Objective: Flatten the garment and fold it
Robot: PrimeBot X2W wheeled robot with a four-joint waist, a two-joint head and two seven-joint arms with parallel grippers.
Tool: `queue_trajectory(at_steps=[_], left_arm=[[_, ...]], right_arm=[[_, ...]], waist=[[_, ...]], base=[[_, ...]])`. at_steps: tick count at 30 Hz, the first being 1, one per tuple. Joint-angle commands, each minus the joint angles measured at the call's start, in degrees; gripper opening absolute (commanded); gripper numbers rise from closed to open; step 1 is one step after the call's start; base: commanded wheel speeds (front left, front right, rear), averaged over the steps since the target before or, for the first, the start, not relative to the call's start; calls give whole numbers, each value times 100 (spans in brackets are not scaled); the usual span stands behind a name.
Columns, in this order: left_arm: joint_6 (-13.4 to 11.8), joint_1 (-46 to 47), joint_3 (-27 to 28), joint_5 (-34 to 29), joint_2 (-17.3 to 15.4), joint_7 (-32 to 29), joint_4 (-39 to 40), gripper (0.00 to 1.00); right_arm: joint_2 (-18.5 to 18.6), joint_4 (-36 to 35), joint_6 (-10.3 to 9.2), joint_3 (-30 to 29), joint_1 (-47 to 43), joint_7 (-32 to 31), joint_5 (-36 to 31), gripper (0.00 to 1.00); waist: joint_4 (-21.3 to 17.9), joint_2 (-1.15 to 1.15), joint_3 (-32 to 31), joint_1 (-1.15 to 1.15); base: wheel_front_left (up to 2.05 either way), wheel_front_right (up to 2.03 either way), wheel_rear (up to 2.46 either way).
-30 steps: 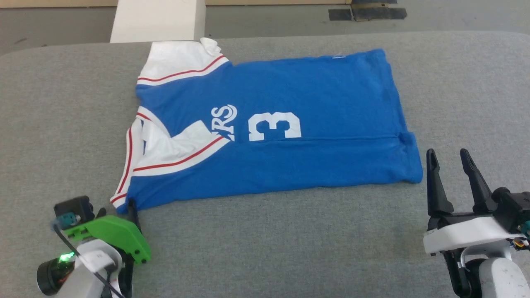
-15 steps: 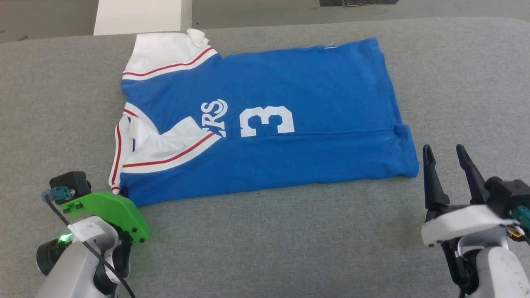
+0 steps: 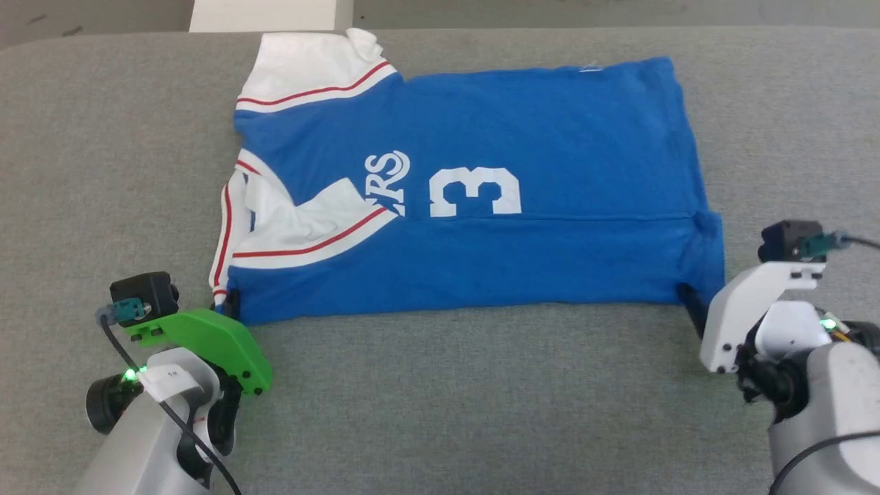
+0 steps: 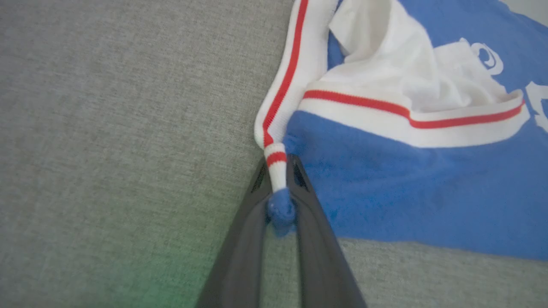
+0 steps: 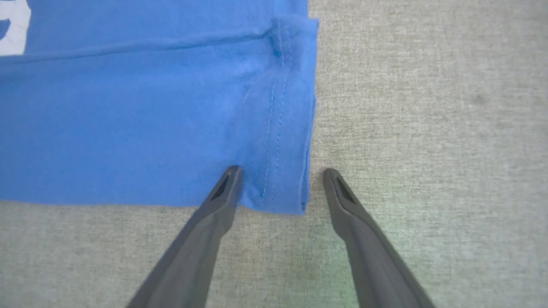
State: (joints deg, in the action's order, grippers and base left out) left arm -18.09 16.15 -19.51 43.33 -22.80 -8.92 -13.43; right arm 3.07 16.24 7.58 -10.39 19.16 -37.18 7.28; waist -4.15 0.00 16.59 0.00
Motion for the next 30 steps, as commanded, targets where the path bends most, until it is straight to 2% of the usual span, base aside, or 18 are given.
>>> queue_trajectory(at_steps=[1, 2, 5, 10, 14, 19, 24, 27, 30], left_arm=[[53, 93, -29, -80, 47, 65, -67, 0], [75, 111, -43, -99, 56, 112, -94, 0], [122, 125, -77, -185, 50, 289, -168, 0], [73, -20, -71, -345, -103, 522, -169, 0], [-86, -426, -22, -388, -350, 457, 142, 0], [-413, -1166, 21, -349, -635, 142, 780, 0], [-725, -1856, -7, -221, -752, -247, 1339, 0], [-731, -2022, -53, -192, -736, -258, 1441, 0], [-633, -2013, -120, -180, -655, -167, 1323, 0]], right_arm=[[-18, 32, -9, -31, -22, -354, -36, 33], [-18, -48, -9, -47, -21, -545, -69, 0], [-19, -343, -9, -55, -77, -775, -77, 0], [-19, -1056, -9, -111, -449, -493, 215, 0], [-19, -1755, -9, -216, -998, -416, 397, 0], [-19, -2455, -9, -350, -1795, -638, 560, 0], [-19, -2392, -9, -479, -2330, -680, 733, 0], [-19, -2109, -9, -435, -2470, -455, 839, 0], [-19, -1685, -9, -317, -2471, -66, 985, 0]], waist=[[64, 0, 39, 0], [78, 0, 36, 0], [99, 0, -29, 0], [100, 0, -309, 0], [52, 0, -551, 0], [-6, 0, -680, 0], [-39, 0, -645, 0], [-23, 0, -598, 0], [-25, 0, -562, 0]], base=[[0, 0, 0], [0, 0, 0], [0, 0, 0], [0, 0, 0], [0, 0, 0], [0, 0, 0], [0, 0, 0], [0, 0, 0], [0, 0, 0]])
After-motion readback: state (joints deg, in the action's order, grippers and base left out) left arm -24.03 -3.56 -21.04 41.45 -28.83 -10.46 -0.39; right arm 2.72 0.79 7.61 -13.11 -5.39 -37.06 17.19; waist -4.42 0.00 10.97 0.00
